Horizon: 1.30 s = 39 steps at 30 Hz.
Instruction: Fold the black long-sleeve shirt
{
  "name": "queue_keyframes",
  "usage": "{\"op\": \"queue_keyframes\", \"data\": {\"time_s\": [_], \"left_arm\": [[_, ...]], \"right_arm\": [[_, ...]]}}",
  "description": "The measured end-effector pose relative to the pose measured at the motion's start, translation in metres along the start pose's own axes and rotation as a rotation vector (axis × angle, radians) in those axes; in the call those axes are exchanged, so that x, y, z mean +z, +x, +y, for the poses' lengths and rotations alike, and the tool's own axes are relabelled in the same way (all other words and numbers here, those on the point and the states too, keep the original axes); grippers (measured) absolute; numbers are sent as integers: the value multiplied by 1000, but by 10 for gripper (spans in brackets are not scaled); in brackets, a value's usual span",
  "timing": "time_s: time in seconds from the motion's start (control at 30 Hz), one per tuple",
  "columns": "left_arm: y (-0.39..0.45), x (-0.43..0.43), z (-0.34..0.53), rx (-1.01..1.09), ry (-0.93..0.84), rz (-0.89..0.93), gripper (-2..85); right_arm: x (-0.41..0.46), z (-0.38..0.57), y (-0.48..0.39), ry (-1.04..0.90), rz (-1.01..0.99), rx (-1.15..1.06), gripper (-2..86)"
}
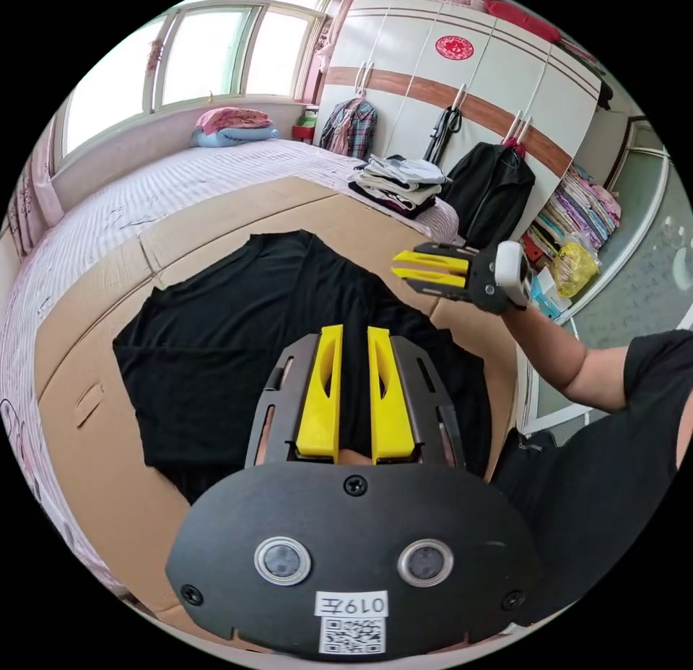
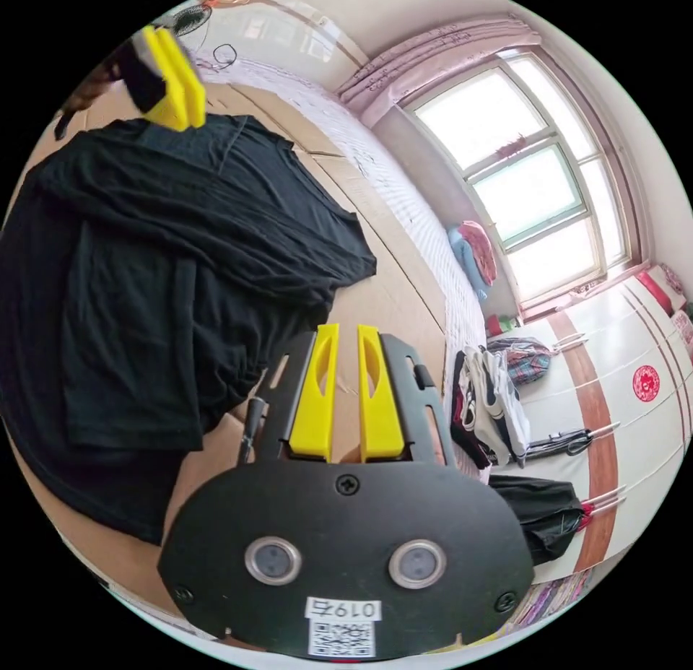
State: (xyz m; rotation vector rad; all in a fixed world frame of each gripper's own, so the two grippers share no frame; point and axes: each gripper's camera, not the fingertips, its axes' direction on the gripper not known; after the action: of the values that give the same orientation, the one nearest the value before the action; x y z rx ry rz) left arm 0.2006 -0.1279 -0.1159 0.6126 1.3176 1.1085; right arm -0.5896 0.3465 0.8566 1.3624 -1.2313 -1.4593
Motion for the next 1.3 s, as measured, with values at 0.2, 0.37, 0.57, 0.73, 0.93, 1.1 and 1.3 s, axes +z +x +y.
{"op": "queue_keyframes", "data": {"time_s": [0.2, 0.37, 0.57, 0.73, 0.93, 1.1, 1.3], "left_arm": [[-61, 61, -129, -96, -11, 141, 37], [-87, 123, -224, -87, -134, 151, 44], [-93, 165, -304, -37, -193, 174, 47], [-88, 196, -362, 40, -277, 108, 53], [-84, 231, -424, 85, -368, 37, 47], [-90, 250, -459, 79, -418, -5, 22], [-117, 251, -488, -2, -357, 147, 14]], "right_arm": [[20, 2, -13, 76, 11, -148, 50], [47, 3, -22, 63, 45, -263, 56], [65, 9, -18, 90, 58, -279, 45], [72, 16, -11, 108, 51, -218, 4], [86, 29, -8, 81, 58, -139, -5], [95, 38, -3, 59, 30, -59, -6], [105, 39, -9, 45, 52, -82, -6]]}}
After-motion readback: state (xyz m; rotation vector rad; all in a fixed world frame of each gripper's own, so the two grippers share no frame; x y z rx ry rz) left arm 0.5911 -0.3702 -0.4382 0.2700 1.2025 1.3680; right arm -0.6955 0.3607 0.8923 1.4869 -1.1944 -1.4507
